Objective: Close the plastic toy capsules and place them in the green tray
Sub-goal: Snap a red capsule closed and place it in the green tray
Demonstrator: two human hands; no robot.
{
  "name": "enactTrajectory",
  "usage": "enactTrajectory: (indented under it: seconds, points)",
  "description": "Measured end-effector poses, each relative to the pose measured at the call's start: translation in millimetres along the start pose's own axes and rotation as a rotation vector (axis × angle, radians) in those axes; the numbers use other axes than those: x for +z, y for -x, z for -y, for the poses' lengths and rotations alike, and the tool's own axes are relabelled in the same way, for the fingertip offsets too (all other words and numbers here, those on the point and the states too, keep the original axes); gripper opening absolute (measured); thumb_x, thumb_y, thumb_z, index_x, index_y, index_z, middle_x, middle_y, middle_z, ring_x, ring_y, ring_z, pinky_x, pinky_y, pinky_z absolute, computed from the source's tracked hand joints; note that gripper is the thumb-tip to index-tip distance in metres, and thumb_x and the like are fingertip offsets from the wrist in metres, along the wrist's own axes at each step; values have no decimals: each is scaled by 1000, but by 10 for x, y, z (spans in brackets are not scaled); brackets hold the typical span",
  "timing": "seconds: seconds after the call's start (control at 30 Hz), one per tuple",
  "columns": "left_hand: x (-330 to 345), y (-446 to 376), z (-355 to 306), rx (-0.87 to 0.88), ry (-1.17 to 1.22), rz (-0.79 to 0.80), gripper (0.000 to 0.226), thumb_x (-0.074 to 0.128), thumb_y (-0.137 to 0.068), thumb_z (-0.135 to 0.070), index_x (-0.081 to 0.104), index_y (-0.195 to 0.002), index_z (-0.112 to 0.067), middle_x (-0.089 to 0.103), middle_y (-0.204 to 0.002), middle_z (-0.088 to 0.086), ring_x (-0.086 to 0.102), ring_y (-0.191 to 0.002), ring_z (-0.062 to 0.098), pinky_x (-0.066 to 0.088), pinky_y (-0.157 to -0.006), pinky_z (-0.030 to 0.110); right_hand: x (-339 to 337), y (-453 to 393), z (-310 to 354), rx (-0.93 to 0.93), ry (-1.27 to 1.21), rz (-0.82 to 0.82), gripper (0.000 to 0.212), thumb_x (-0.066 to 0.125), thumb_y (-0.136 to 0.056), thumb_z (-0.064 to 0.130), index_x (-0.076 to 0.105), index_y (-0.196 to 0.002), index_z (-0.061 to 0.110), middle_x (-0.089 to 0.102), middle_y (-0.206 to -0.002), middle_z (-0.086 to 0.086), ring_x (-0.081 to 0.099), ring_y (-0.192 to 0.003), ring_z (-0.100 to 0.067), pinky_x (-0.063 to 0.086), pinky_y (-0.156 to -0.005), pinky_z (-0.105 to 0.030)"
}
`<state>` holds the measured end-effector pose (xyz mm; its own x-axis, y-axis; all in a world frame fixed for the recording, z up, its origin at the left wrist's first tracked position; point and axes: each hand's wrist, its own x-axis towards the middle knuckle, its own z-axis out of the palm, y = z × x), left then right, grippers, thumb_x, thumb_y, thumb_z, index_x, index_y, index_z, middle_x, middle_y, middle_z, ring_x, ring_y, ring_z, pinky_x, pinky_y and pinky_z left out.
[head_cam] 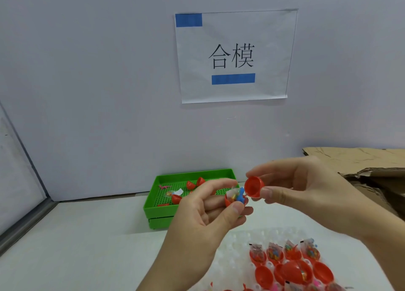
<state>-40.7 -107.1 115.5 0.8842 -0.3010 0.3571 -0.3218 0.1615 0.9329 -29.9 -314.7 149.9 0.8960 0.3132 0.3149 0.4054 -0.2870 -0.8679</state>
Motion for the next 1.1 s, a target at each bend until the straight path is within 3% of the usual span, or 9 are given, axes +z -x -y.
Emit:
enactTrajectory:
  seconds: [0.17,0.33,0.57,0.77,0.9,1.1]
  points:
    - [-4,-6,2,-21,-22,-38,38,78,-74,-23,61,-107,-13,77,-96,6,75,-90,25,59,-78,26,45,-13,10,-34,-75,-7,35,78,-69,22,75,-102,32,76,-99,-2,75,-90,-21,59,-79,-25]
    - [-3,-11,-12,26,-131,-114,36,90,-61,-34,70,-91,-30,78,-90,2,75,-85,22,60,-79,29,114,-2,38,-68,-112,0,31,79,-67,14,76,-97,24,76,-93,-9,75,-88,-26,60,-79,-31]
    - [3,-8,-33,115,-148,-135,35,87,-54,-19,74,-87,-20,76,-81,7,72,-75,19,58,-72,23,215,-3,91,-172,-31,-18,28,81,-69,9,77,-95,21,75,-93,-8,72,-88,-26,60,-79,-40]
    - [8,-16,-42,129,-142,-154,38,87,-50,-22,75,-86,-20,76,-80,7,73,-74,19,57,-69,21,212,-7,67,-222,-80,-15,27,78,-71,7,78,-97,14,73,-95,-11,73,-87,-28,59,-78,-32]
    - [6,-15,-40,130,-126,-176,38,87,-48,-21,77,-84,-14,77,-79,7,74,-73,19,57,-67,19,228,-15,50,-246,-29,-25,28,77,-73,11,79,-99,21,73,-97,-7,72,-85,-27,58,-76,-29]
    - [15,-12,-79,130,-184,-177,38,85,-49,-27,78,-86,-25,77,-77,-1,74,-71,13,55,-66,15,250,-19,47,-253,25,-31,28,77,-72,13,79,-97,26,73,-96,2,73,-81,-20,57,-73,-22]
